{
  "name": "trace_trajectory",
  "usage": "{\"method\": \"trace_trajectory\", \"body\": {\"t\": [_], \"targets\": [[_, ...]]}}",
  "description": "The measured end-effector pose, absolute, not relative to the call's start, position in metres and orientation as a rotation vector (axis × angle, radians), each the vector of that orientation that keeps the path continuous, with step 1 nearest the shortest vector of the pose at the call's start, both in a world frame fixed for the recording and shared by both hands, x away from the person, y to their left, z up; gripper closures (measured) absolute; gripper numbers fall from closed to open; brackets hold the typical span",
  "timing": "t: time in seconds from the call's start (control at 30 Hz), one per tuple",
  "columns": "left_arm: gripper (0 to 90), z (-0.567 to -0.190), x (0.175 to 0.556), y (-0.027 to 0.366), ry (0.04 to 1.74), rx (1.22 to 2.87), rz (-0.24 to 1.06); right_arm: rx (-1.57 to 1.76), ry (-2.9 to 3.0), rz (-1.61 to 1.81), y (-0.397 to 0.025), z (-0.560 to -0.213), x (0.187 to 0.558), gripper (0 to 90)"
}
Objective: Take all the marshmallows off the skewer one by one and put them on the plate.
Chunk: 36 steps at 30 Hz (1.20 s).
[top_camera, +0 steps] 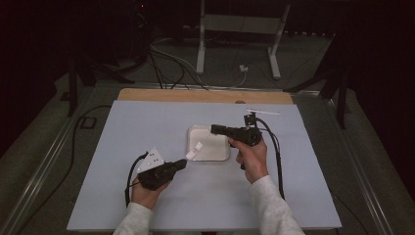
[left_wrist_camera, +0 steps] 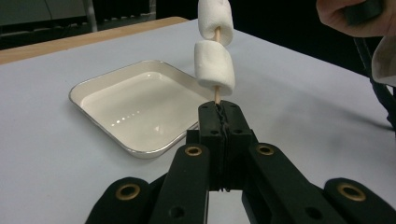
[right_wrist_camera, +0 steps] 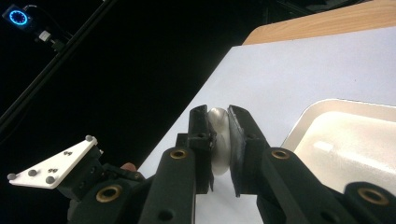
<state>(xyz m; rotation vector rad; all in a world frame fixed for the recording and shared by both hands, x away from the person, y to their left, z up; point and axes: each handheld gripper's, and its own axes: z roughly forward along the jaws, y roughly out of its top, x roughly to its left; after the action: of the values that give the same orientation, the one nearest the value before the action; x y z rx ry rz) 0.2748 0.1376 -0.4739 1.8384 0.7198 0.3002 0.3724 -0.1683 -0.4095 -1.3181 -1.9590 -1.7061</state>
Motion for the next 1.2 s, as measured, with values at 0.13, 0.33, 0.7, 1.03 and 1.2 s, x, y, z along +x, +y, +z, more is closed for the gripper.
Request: {"method": "trace_trajectory", "body": {"t": [0.13,0.33,0.7,1.03,1.2], "targets": [[90.0,-0.476,0.273,0.141,0.729,1.860,0.309,-1.345,-1.947,-1.746,-0.173,-0.407,0.373,81.9],[90.0,-0.482,0.271,0.172,0.833,1.809,0.314,-1.424,-1.955,-1.835,-0.212,-0.384,0.378,80.8],[90.0,-0.480,0.272,0.170,0.833,1.799,0.321,-1.426,-2.063,-1.722,-0.190,-0.403,0.389,78.8],[90.0,-0.480,0.272,0.167,0.831,1.790,0.305,-1.491,-2.152,-1.585,-0.175,-0.435,0.399,77.1],[90.0,-0.481,0.273,0.165,0.831,1.791,0.299,-1.531,-2.163,-1.514,-0.169,-0.453,0.404,74.1]]}}
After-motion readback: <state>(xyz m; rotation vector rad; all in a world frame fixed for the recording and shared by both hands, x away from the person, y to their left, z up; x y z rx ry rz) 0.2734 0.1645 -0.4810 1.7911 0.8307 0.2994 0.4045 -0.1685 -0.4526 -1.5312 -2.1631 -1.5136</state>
